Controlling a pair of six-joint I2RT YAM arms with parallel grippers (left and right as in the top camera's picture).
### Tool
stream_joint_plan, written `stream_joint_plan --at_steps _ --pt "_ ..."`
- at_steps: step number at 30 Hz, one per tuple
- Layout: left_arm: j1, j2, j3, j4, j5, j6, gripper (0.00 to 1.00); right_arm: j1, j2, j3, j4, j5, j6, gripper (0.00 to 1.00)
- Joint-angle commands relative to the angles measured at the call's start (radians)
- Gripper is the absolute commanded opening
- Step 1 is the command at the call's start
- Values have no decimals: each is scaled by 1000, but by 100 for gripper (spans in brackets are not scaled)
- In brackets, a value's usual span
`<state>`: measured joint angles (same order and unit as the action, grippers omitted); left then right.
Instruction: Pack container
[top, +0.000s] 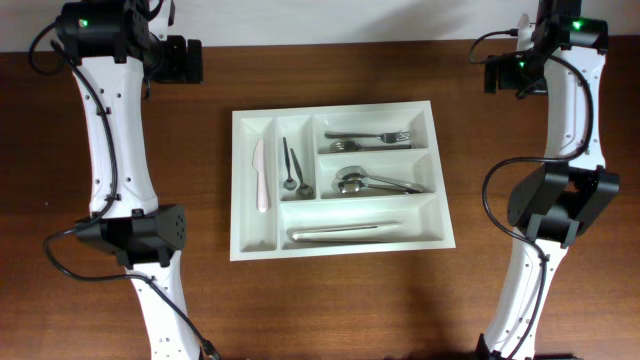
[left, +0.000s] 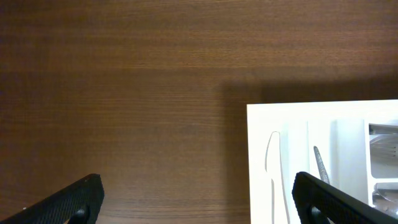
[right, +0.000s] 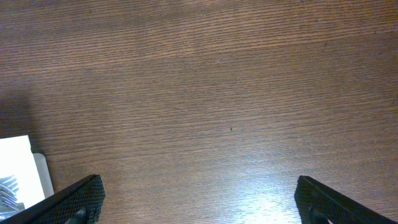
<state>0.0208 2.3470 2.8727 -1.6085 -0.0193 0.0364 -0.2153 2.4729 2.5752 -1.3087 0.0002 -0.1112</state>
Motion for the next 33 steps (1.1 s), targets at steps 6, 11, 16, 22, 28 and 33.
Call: stream_joint_plan --at_steps 6,11,16,22,28,33 --pt "1 -6 15 -2 -3 -11 99 19 -296 18 0 5 5 99" --pt "1 -6 15 -2 -3 -11 99 19 -597 18 0 5 5 99" --pt "1 -6 15 -2 -3 -11 99 19 -786 17 0 5 5 99" --pt "1 -6 15 -2 -3 -11 99 19 -1004 -24 0 5 5 99" --pt "1 -6 15 -2 -4 -11 99 19 -1276 -317 11 11 -9 99" --pt "1 -6 15 -2 -3 -11 99 20 -1551 -717 269 8 -44 99"
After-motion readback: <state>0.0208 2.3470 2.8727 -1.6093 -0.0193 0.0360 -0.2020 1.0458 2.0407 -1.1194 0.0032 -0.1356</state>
